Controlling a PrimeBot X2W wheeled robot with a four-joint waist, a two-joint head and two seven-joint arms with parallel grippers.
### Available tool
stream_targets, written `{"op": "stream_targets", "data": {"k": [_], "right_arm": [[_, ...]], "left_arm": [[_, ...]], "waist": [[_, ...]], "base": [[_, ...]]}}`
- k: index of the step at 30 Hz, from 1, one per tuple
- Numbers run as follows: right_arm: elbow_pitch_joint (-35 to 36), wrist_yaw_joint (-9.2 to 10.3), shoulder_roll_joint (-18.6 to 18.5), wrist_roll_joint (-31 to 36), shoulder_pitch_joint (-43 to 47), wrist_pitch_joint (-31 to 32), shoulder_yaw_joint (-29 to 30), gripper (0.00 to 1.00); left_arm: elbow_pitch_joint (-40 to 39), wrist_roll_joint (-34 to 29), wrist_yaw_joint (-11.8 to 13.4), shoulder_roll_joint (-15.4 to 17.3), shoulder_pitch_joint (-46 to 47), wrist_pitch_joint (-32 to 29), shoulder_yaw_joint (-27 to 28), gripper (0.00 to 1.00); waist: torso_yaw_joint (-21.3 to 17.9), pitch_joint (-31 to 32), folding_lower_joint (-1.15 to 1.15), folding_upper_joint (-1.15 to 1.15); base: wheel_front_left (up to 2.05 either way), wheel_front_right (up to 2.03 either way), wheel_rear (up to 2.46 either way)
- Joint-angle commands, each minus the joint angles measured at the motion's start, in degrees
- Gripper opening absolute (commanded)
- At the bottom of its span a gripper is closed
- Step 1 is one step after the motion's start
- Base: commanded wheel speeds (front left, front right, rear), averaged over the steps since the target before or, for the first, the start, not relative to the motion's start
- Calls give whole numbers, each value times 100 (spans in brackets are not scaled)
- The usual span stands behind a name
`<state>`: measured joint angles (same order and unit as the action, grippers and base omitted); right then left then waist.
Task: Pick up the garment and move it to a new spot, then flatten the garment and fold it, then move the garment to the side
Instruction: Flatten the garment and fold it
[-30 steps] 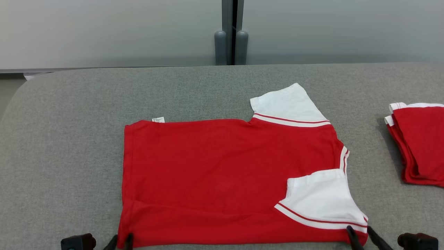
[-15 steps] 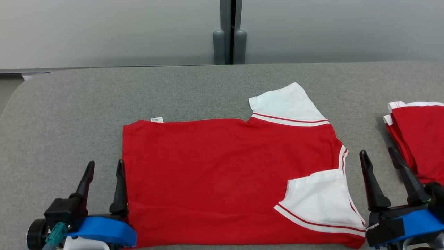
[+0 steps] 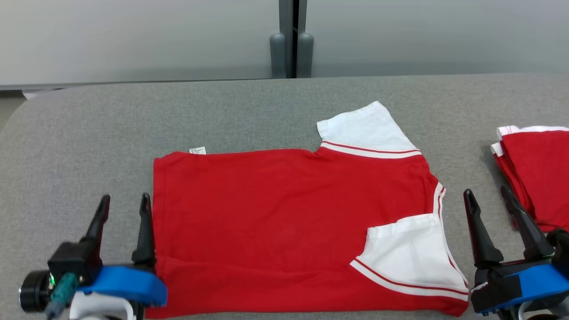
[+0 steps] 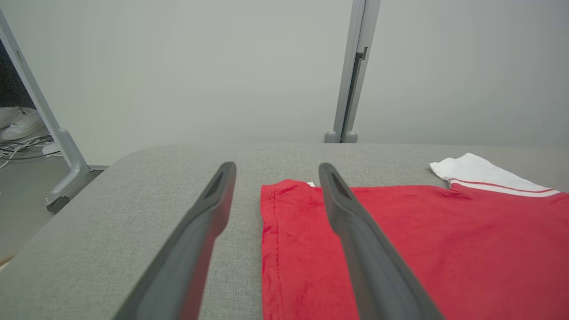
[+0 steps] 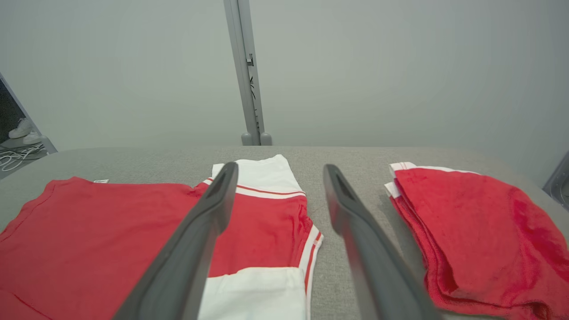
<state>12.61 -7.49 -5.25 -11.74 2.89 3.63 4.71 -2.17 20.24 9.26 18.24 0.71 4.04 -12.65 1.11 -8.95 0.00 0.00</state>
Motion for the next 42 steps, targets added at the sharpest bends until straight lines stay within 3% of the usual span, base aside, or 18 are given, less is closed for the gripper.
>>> {"op": "stream_targets", "data": {"k": [1, 9, 20, 25, 26, 27, 28, 34, 42], "right_arm": [[-11, 0, 1, -19, -104, -25, 16, 100], [-49, 0, 22, -41, -395, -77, -86, 100], [-496, 0, -13, -169, -893, -277, -451, 100], [-715, 0, -97, -268, -1045, -344, -419, 100], [-770, 0, -132, -303, -1090, -354, -420, 100], [-841, 0, -187, -327, -1158, -351, -391, 100], [-918, 0, -250, -372, -1262, -366, -368, 100], [-1673, 0, -710, -642, -2340, -431, -373, 100], [-3290, 0, -1094, -950, -4277, -200, -863, 100]], "left_arm": [[-27, -20, 24, 31, 179, -19, 26, 100], [705, 339, -536, 93, 1776, -472, 4, 100], [3700, 942, -1302, 102, 3388, -1234, -44, 100], [4632, 1130, -1448, 35, 3678, -1379, -59, 100], [4767, 1158, -1480, 18, 3718, -1401, -73, 88], [4871, 1192, -1508, 12, 3755, -1364, -84, 50], [4964, 1226, -1534, 5, 3793, -1347, -100, 0], [5246, 1282, -1631, -13, 4115, -1151, -225, 0], [5365, 1408, -1683, -255, 4676, -953, -490, 0]], "waist": [[36, -47, 0, 0], [21, -562, 0, 0], [-347, -1182, 0, 0], [-438, -1257, 0, 0], [-448, -1263, 0, 0], [-457, -1271, 0, 0], [-466, -1280, 0, 0], [-408, -1361, 0, 0], [7, -1738, 0, 0]], "base": [[0, 0, 0], [0, 0, 0], [0, 0, 0], [0, 0, 0], [0, 0, 0], [0, 0, 0], [0, 0, 0], [0, 0, 0], [0, 0, 0]]}}
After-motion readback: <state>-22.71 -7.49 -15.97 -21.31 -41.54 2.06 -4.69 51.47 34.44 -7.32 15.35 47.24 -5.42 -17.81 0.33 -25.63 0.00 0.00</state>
